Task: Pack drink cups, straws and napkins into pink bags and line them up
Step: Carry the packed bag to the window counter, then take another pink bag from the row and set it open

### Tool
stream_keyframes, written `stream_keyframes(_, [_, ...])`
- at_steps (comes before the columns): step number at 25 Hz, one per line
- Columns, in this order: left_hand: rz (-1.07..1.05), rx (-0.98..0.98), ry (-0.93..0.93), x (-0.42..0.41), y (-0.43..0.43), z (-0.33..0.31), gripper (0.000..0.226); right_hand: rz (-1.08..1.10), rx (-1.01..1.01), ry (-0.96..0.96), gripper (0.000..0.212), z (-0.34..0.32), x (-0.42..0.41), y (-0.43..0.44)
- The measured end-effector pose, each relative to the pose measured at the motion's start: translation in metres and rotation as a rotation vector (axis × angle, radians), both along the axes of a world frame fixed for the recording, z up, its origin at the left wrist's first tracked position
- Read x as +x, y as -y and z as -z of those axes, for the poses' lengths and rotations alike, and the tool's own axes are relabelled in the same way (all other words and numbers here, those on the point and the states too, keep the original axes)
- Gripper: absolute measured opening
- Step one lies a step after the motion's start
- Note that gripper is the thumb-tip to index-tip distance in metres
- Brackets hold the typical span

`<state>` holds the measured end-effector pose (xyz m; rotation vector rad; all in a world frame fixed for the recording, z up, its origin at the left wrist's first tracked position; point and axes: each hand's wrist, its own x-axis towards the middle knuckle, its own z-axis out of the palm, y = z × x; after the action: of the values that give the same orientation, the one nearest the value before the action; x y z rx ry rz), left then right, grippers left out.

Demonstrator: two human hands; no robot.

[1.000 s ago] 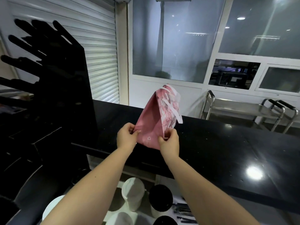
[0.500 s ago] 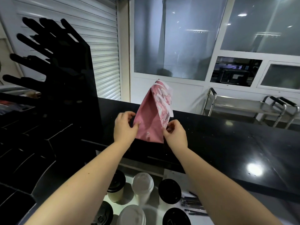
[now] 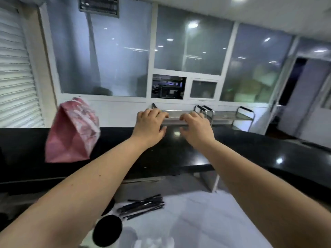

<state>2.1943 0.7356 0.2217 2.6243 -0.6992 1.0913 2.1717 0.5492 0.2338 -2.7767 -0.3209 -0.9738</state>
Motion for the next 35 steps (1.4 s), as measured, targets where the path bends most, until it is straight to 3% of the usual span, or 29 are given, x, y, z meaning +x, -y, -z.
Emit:
stream_keyframes(7, [0.409, 0.064, -0.008, -0.129, 0.322, -0.027, 0.049, 0.501, -0.092, 0.065, 0.038, -0.027, -0.218, 0.282])
stream_keyframes(13, [0.715, 0.145, -0.026, -0.282, 0.515, 0.007, 0.057, 0.866, -0.196, -0.032, 0.044, 0.007, -0.412, 0.425])
stream_keyframes(16, [0.904, 0.169, -0.039, -0.354, 0.587, 0.017, 0.056, 1.039, -0.134, -0.081, 0.045, 0.021, -0.500, 0.474])
stream_keyframes(25, [1.491, 0.399, -0.029, -0.590, 0.716, 0.083, 0.057, 1.674, 0.035, -0.292, 0.046, 0.096, -0.737, 0.492])
stream_keyframes(31, [1.889, 0.402, -0.009, -0.748, 0.715, 0.088, 0.055, 2.116, 0.086, -0.302, 0.048, 0.100, -0.881, 0.428])
stream_keyframes(35, [2.021, 0.432, 0.093, -0.842, 0.687, 0.092, 0.061, 2.295, 0.161, -0.336, 0.047, 0.100, -0.961, 0.373])
